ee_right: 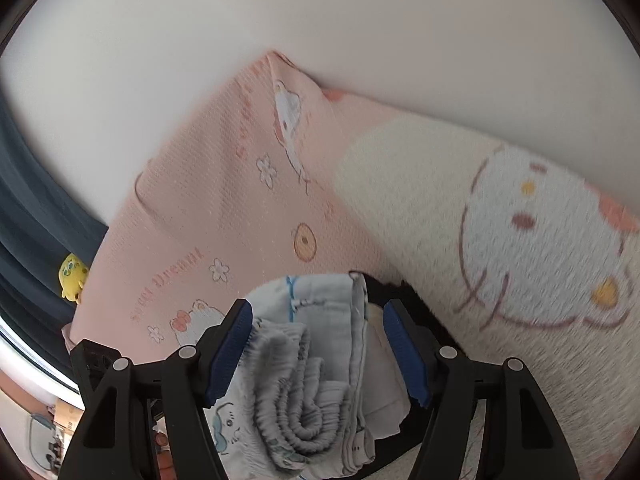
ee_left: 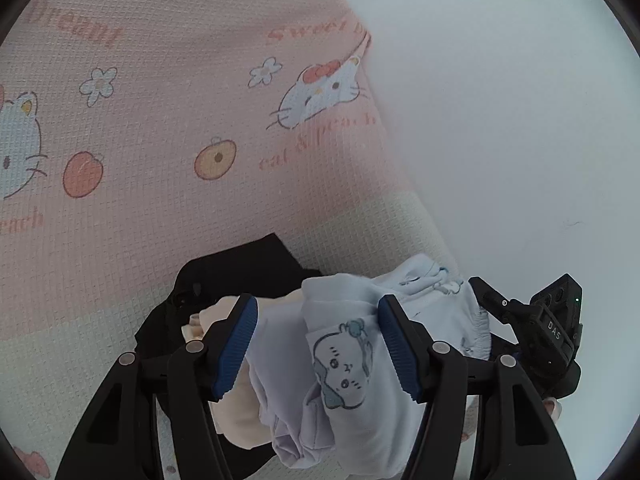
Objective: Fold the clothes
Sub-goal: 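Lower the pajama onto the stack with both grippers and adjust it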
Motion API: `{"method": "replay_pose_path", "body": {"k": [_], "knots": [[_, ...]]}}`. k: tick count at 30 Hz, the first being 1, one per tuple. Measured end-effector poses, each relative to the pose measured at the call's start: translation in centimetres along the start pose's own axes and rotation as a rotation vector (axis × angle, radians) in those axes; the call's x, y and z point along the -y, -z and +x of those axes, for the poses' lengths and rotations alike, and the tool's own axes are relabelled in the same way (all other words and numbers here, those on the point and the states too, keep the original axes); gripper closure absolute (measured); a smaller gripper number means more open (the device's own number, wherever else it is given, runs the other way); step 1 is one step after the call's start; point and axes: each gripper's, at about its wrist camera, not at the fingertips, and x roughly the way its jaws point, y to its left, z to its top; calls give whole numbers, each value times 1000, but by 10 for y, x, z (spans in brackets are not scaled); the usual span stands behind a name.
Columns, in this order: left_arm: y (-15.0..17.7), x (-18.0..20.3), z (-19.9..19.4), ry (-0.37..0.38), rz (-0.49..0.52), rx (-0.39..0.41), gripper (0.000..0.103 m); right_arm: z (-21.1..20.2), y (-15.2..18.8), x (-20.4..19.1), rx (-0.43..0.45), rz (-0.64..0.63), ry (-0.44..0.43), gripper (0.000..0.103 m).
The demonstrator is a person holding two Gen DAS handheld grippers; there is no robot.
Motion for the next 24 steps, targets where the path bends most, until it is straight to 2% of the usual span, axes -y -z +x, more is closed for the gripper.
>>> {"method": "replay_pose_path", "body": {"k": [3,5,6,8,12,17,20,22,24], "knots": [[1,-2,0,-11,7,28,43,8,5,2,6,9,-1,36],[2,-1,0,-54,47,59,64,16,4,-1,2,0,28,36],[4,1,0,-80,77,74,71,20,4,-3,-2,1,22,36],[6,1,3,-126,104,76,71,29,2,-5,-10,4,11,36],[9,-11,4,-124,64,77,71,51,0,-16,-35,-30,12,38],[7,-21,2,-140,23,88,68,63,-2,-25,-54,-59,-28,39],[3,-21,3,-97,-8,57,68,55,-5,-31,-62,-67,-4,39],[2,-17,3,-106,-3,47,62,40,-6,-31,-42,-54,13,38],[1,-12,2,-130,2,51,61,19,-6,-30,-8,-47,20,38]]}}
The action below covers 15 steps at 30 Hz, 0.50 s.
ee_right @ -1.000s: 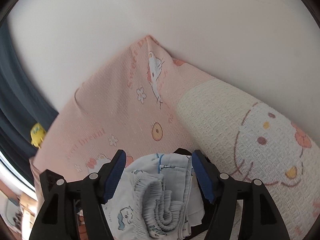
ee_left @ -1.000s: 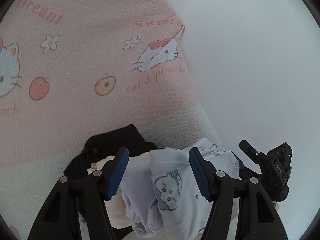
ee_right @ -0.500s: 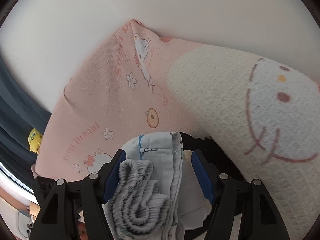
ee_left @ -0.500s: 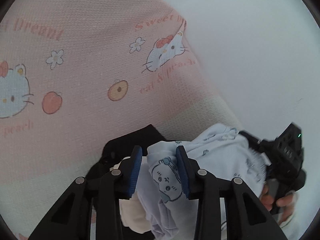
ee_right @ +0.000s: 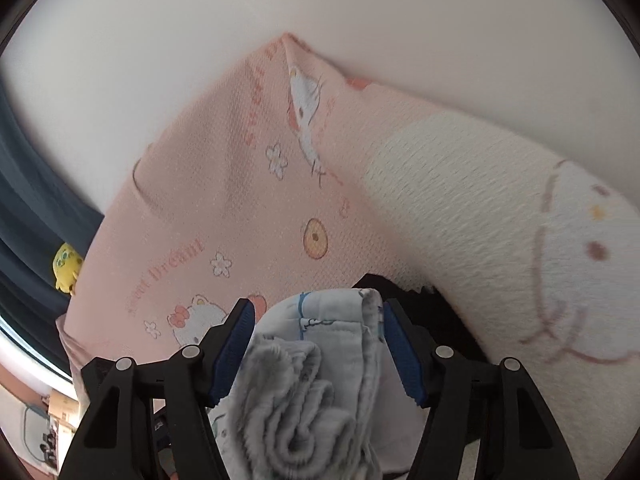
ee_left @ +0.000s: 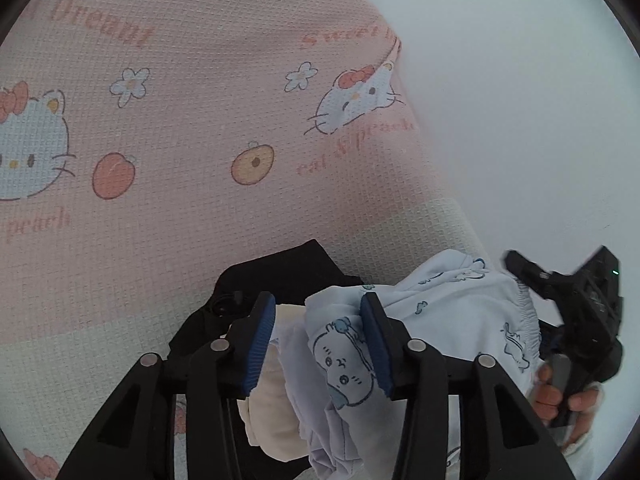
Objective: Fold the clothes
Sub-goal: 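Lower the pajama onto the stack with both grippers and adjust it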
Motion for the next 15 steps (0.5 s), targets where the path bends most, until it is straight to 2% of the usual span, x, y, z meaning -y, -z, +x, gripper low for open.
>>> {"method": "replay_pose_path", "body": {"k": [2,4,5,7,10,15], "knots": [[-1,1,-6,-2,-29,13,55,-23,3,4,32,14,-1,38],[-2,0,-18,60,-74,39,37,-46,9,10,60,31,-5,35],[-3,0,-23,90,-88,50,35,-55,12,13,73,39,-2,34],[-5,3,-36,121,-96,75,33,-71,22,18,97,58,7,33],[-5,11,-51,94,-76,82,33,-83,38,24,106,84,-19,32],[18,23,-70,96,-17,55,33,-94,84,35,174,141,-121,27]]}}
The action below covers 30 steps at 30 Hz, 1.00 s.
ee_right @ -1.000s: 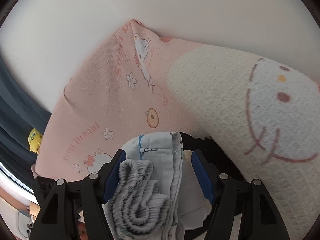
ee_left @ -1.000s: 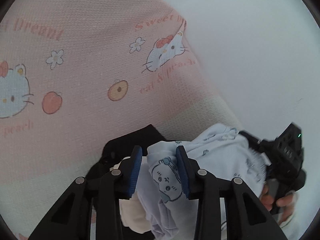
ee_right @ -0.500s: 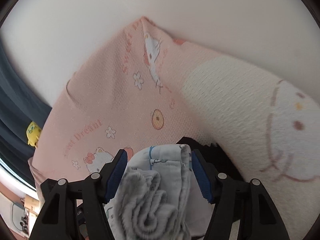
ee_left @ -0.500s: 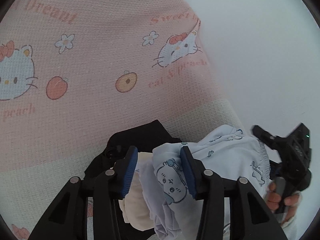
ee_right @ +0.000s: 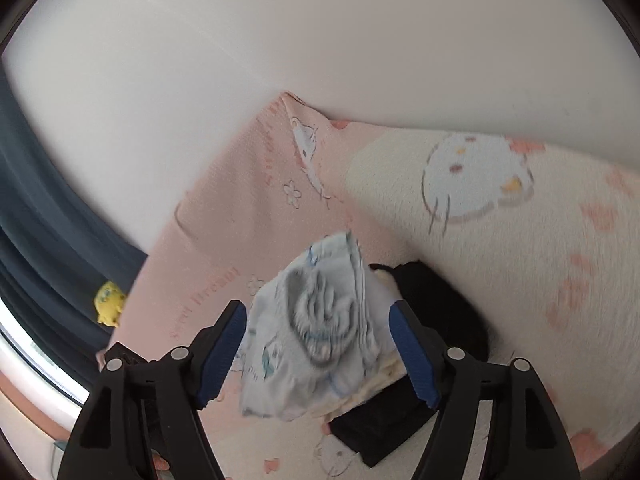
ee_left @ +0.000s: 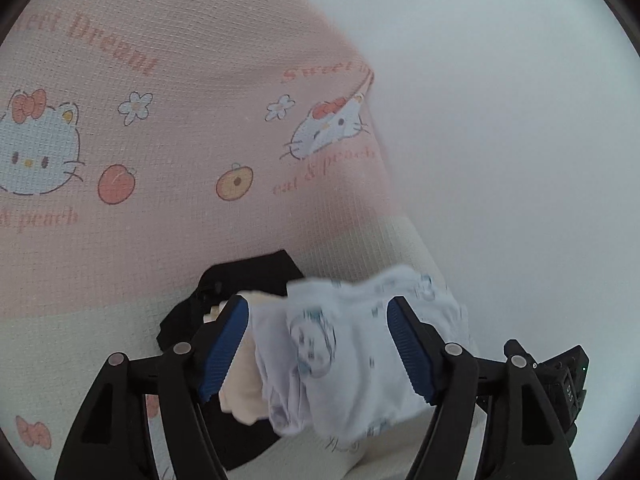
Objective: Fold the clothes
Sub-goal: 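Lower the pajama onto the stack with both grippers and adjust it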
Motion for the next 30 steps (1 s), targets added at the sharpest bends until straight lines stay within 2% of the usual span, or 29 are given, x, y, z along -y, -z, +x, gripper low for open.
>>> {"method": "replay_pose_path", "body": {"k": [5,11,12,16,17,18,19,21,23,26,28,30], "knots": [[22,2,11,-17,13,-66,33,5,41,28,18,157,-92,27],[26,-4,32,18,-33,-112,33,37,46,39,8,336,-269,27],[26,-6,36,15,-40,-115,33,44,45,36,0,332,-257,27],[29,-13,42,46,-79,-93,33,65,38,26,-19,235,-111,27],[30,-14,42,53,-82,-82,33,69,37,26,-10,232,-111,29],[31,-15,42,66,-78,-68,36,72,36,26,0,230,-111,43],[32,-15,41,79,-69,-50,48,75,35,25,11,223,-112,48],[33,-14,42,78,-49,-24,53,73,31,18,41,179,-113,55],[33,-13,45,66,-43,-11,54,75,25,1,60,76,-106,56],[31,-20,48,86,-87,-2,54,78,13,-23,54,-43,-104,56],[28,-23,50,90,-110,0,54,80,6,-29,36,-70,-98,56],[24,-22,50,86,-114,-4,54,86,1,-22,4,-47,-42,56]]}}
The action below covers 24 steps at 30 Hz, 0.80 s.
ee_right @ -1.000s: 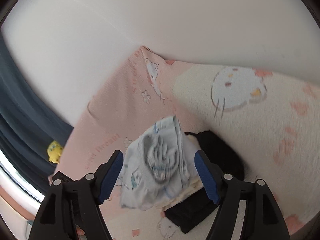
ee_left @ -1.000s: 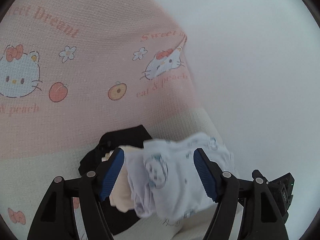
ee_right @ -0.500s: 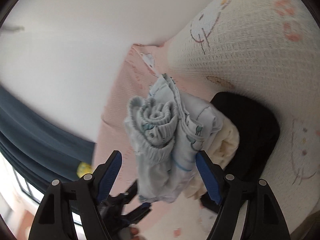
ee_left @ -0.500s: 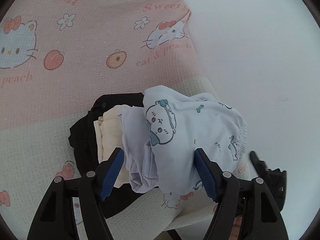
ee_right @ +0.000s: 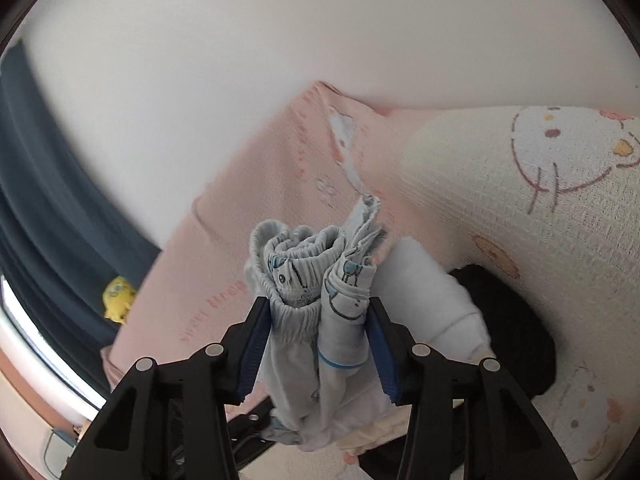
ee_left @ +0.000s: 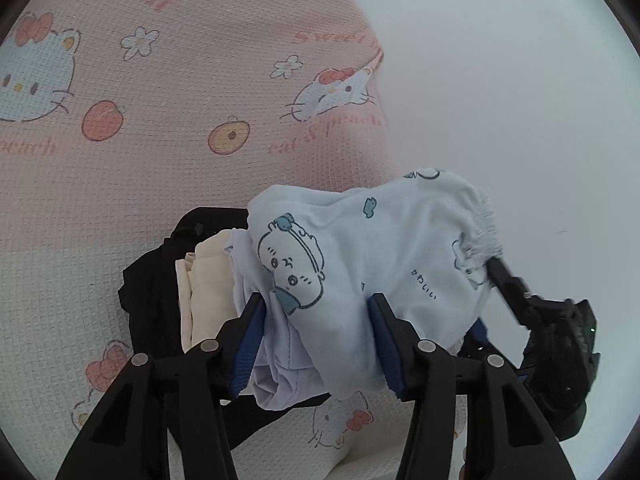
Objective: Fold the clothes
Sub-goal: 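Lower the pajama onto the stack with both grippers and adjust it, then open both grippers and withdraw them from the clothes stack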
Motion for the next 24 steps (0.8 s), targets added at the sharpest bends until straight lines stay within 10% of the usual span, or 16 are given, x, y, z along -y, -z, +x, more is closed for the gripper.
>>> {"method": "replay_pose_path", "body": {"k": [9,24], "knots": [[-7,29,-1,-79,129,-27,51,-11,9,50,7,128,56,56],[8,60,-75,-116,162,48,35,-71,26,-16,52,-44,175,30]]}}
